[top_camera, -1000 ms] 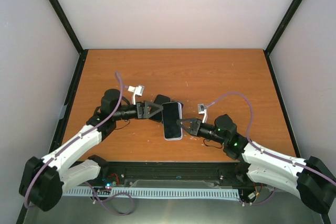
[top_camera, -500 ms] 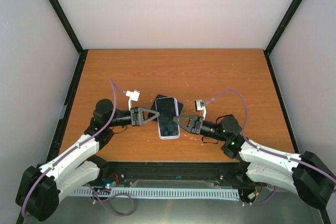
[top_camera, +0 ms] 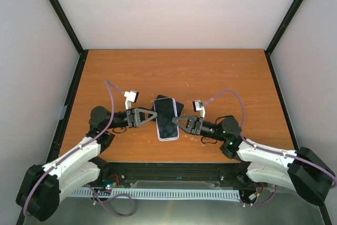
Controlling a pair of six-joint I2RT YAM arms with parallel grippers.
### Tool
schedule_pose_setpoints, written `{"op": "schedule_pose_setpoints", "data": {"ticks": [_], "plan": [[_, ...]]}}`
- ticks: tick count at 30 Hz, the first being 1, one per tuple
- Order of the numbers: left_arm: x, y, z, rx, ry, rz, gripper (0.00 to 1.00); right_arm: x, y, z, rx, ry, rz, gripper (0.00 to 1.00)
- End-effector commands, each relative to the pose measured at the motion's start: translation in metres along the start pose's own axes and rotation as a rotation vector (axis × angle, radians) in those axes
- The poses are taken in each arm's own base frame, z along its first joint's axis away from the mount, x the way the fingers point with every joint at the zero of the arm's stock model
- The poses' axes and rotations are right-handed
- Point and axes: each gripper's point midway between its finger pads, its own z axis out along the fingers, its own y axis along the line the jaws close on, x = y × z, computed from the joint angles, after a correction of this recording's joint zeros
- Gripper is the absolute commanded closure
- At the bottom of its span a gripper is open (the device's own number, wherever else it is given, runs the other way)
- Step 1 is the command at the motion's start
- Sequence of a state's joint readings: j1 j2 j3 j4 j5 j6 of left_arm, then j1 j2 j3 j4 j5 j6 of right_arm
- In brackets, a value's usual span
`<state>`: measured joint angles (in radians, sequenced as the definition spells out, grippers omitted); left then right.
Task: Put the phone into the phone case
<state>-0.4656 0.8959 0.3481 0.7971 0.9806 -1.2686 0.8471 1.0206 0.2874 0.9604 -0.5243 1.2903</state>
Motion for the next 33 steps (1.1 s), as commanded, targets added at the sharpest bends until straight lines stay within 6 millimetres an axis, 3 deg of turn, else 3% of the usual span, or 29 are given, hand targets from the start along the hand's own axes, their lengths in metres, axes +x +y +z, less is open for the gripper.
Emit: {"op": "schedule_pose_setpoints", "data": {"ticks": [1, 7, 20, 26, 33], "plan": [[-0.006, -0.025, -0.004, 0.087, -0.04, 0.048, 0.5, -0.006, 0.041, 0.002, -0.152, -0.011, -0.064, 0.94], [-0.007, -0.033, -0.008, 0.126, -0.074, 0.046, 0.58, -0.005, 0.041, 0.002, -0.152, -0.008, -0.058, 0.93], [-0.01, 0.0, -0.002, 0.001, -0.065, -0.027, 0.82, -0.002, 0.033, 0.009, -0.132, 0.016, -0.036, 0.83], [-0.011, 0.008, -0.001, -0.043, -0.064, -0.024, 0.83, -0.004, 0.028, 0.013, -0.112, 0.016, -0.027, 0.77], [-0.009, 0.012, -0.001, -0.062, -0.059, -0.034, 0.78, -0.005, 0.024, 0.016, -0.107, 0.014, -0.026, 0.82]]}}
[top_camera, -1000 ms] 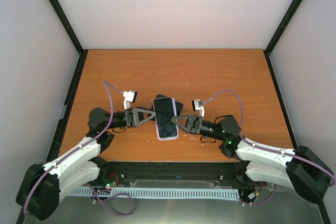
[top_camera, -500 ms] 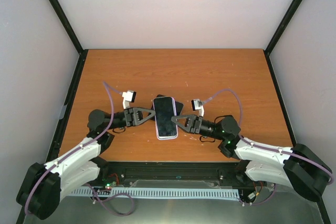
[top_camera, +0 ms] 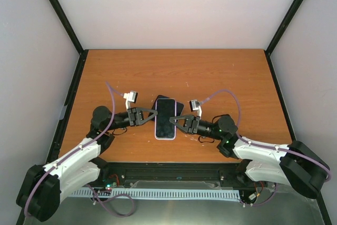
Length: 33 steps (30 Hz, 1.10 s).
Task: Put the phone into the phone case
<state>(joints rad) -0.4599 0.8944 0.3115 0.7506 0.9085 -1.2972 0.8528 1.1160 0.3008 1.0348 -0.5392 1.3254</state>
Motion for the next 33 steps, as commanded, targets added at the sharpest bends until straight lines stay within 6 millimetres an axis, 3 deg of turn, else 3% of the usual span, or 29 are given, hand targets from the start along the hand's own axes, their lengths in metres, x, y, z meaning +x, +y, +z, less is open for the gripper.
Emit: {"op": "schedule_pose_setpoints", "data": {"ticks": [1, 7, 15, 17, 19, 21, 33], "plan": [[-0.007, -0.013, 0.003, 0.011, 0.0, 0.061, 0.76, -0.006, 0.034, 0.007, -0.108, -0.005, -0.07, 0.84], [-0.005, -0.018, 0.002, 0.023, 0.007, 0.075, 0.69, -0.005, 0.03, 0.007, -0.088, 0.0, -0.084, 0.85], [-0.005, -0.018, 0.004, 0.019, 0.028, 0.111, 0.85, 0.0, 0.011, 0.004, 0.038, 0.027, -0.149, 0.85], [-0.004, -0.019, 0.005, 0.019, 0.039, 0.121, 0.82, 0.0, 0.013, 0.003, 0.052, 0.037, -0.191, 0.87], [-0.005, -0.022, 0.006, 0.02, 0.05, 0.13, 0.68, 0.001, 0.013, 0.003, 0.07, 0.051, -0.238, 0.87], [-0.006, -0.029, 0.007, 0.033, 0.064, 0.153, 0.63, 0.003, 0.013, 0.003, 0.082, 0.068, -0.283, 0.87], [-0.009, -0.04, 0.008, 0.049, 0.069, 0.179, 0.66, 0.014, 0.017, 0.002, 0.041, 0.125, -0.328, 0.88]]}}
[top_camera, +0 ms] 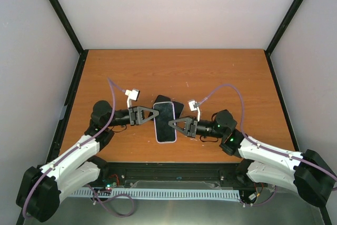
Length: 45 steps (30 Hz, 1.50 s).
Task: Put the phone into the phone case
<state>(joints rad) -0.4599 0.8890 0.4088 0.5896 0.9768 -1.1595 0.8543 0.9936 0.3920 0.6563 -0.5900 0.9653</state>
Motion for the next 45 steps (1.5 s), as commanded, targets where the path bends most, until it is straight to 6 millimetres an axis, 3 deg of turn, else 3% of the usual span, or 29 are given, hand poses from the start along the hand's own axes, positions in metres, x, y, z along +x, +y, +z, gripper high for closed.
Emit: {"op": "schedule_pose_setpoints", "data": {"ticks": [1, 5, 10, 15, 21, 25, 33, 38, 45], "plan": [[-0.012, -0.026, 0.002, 0.053, -0.011, 0.089, 0.66, 0.0, 0.02, -0.001, -0.072, 0.009, -0.063, 0.88], [-0.014, -0.031, 0.001, 0.065, -0.022, 0.092, 0.66, 0.002, 0.023, -0.004, -0.087, 0.01, -0.069, 0.88], [-0.015, -0.038, -0.001, 0.083, -0.03, 0.098, 0.83, 0.005, 0.02, -0.005, -0.074, 0.018, -0.074, 0.88], [-0.013, -0.035, -0.001, 0.075, -0.024, 0.122, 0.93, 0.002, 0.022, -0.005, -0.069, 0.016, -0.061, 0.83], [-0.006, -0.033, 0.002, 0.089, 0.033, 0.158, 0.98, -0.017, 0.033, -0.008, -0.033, -0.04, -0.012, 0.56], [-0.003, -0.034, 0.004, 0.095, 0.072, 0.183, 0.98, -0.031, 0.037, -0.01, 0.013, -0.087, -0.004, 0.52], [0.002, -0.028, 0.005, 0.096, 0.104, 0.194, 0.99, -0.045, 0.04, -0.003, 0.045, -0.094, 0.0, 0.53], [0.003, -0.024, 0.006, 0.09, 0.112, 0.179, 0.97, -0.047, 0.039, 0.001, 0.022, -0.104, 0.012, 0.77], [-0.002, -0.028, 0.007, 0.089, 0.099, 0.142, 0.71, -0.042, 0.037, 0.002, 0.003, -0.101, -0.056, 0.88]]}}
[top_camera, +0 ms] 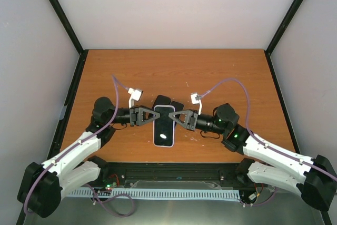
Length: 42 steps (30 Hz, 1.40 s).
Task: Put the phone into the phone case
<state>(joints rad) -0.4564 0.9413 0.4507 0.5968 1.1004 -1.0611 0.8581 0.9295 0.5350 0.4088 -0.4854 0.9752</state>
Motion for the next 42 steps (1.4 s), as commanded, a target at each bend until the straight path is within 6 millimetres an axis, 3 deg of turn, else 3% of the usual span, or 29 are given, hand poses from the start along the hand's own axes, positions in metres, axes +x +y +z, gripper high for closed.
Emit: {"op": "schedule_pose_setpoints", "data": {"ticks": [1, 8, 13, 16, 22, 25, 34, 39, 42], "plan": [[-0.013, -0.018, 0.002, 0.03, -0.009, 0.038, 0.7, -0.008, 0.021, 0.0, -0.089, -0.032, -0.095, 0.88], [-0.016, -0.027, 0.002, 0.056, -0.017, 0.01, 0.65, 0.002, 0.013, 0.002, -0.078, 0.005, -0.148, 0.9], [-0.016, -0.025, 0.002, 0.05, -0.02, 0.001, 0.81, 0.008, 0.012, 0.0, -0.088, 0.019, -0.163, 0.89], [-0.015, -0.022, 0.002, 0.039, -0.015, 0.025, 0.9, 0.008, 0.009, -0.001, -0.068, 0.02, -0.14, 0.86], [-0.015, -0.014, 0.005, 0.005, 0.016, 0.079, 0.93, 0.003, 0.008, 0.0, -0.026, 0.021, -0.045, 0.69], [-0.014, -0.014, 0.007, 0.015, 0.037, 0.094, 0.93, -0.003, 0.009, 0.0, -0.019, -0.002, -0.018, 0.66], [-0.008, -0.01, 0.008, 0.018, 0.08, 0.111, 0.94, -0.017, 0.009, -0.003, 0.024, -0.067, -0.024, 0.7], [-0.009, -0.006, 0.009, -0.001, 0.082, 0.099, 0.94, -0.023, 0.013, -0.007, 0.035, -0.093, -0.094, 0.9], [-0.011, -0.006, 0.009, -0.006, 0.082, 0.088, 0.94, -0.021, 0.011, -0.007, 0.038, -0.083, -0.108, 0.97]]}}
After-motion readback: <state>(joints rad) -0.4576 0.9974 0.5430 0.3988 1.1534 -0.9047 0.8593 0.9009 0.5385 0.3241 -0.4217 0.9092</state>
